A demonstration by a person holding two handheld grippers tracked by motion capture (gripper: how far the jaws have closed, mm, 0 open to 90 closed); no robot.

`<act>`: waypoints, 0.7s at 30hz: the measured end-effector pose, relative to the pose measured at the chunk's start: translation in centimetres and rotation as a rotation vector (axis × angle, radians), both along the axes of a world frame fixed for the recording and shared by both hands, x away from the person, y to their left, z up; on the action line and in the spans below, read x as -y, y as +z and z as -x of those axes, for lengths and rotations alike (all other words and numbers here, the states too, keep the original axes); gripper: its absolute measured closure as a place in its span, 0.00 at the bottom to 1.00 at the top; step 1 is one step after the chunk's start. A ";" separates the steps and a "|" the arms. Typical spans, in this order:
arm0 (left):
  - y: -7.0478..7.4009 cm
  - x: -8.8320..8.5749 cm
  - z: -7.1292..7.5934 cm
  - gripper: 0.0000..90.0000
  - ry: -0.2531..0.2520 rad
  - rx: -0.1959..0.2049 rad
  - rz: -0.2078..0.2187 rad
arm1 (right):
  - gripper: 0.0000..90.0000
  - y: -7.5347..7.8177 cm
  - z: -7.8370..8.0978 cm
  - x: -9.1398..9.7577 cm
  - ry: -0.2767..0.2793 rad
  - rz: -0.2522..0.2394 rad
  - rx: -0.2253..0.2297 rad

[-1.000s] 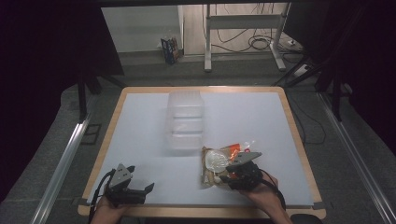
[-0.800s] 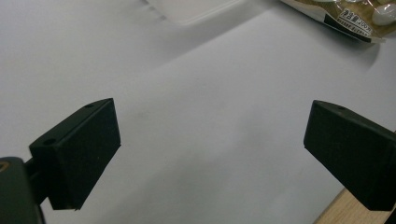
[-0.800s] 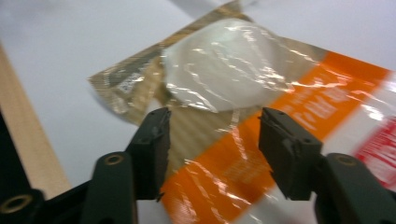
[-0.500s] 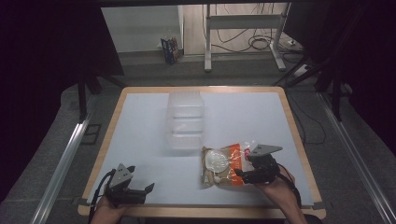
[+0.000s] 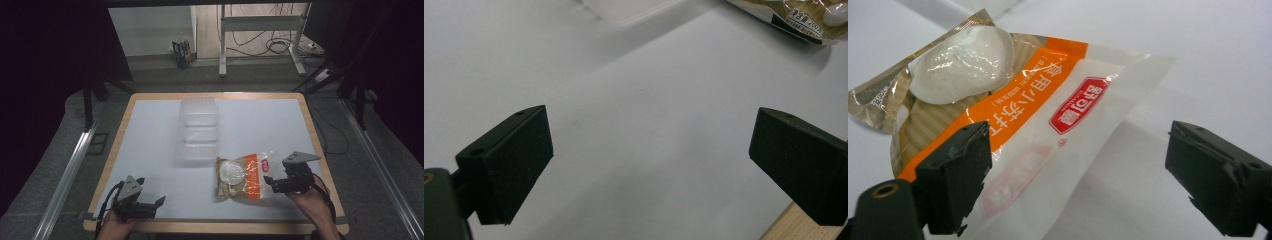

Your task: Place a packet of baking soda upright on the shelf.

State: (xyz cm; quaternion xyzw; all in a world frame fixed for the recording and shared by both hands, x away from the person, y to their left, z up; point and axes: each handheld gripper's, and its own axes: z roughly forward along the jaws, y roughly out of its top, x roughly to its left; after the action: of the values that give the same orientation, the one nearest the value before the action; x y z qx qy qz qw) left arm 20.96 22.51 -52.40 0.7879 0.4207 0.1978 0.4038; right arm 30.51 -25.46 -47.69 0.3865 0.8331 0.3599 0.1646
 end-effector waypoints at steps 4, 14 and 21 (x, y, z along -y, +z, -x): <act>0.0 0.0 0.0 0.04 -0.002 -0.001 -0.004 | 0.08 -0.2 -0.2 0.1 0.012 -0.024 -0.016; 0.0 0.0 0.0 0.04 -0.004 -0.006 -0.011 | 0.08 -1.3 -0.6 -1.3 0.060 -0.076 -0.102; 0.0 0.1 -0.1 0.04 -0.003 -0.006 -0.017 | 0.23 -1.5 -0.7 -2.4 0.096 -0.076 -0.146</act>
State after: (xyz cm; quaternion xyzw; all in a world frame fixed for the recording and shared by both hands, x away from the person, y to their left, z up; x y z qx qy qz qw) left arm 21.02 22.40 -52.42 0.7927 0.4189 0.1982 0.3961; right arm 31.25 -23.09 -49.21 0.3773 0.8462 0.3696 0.0709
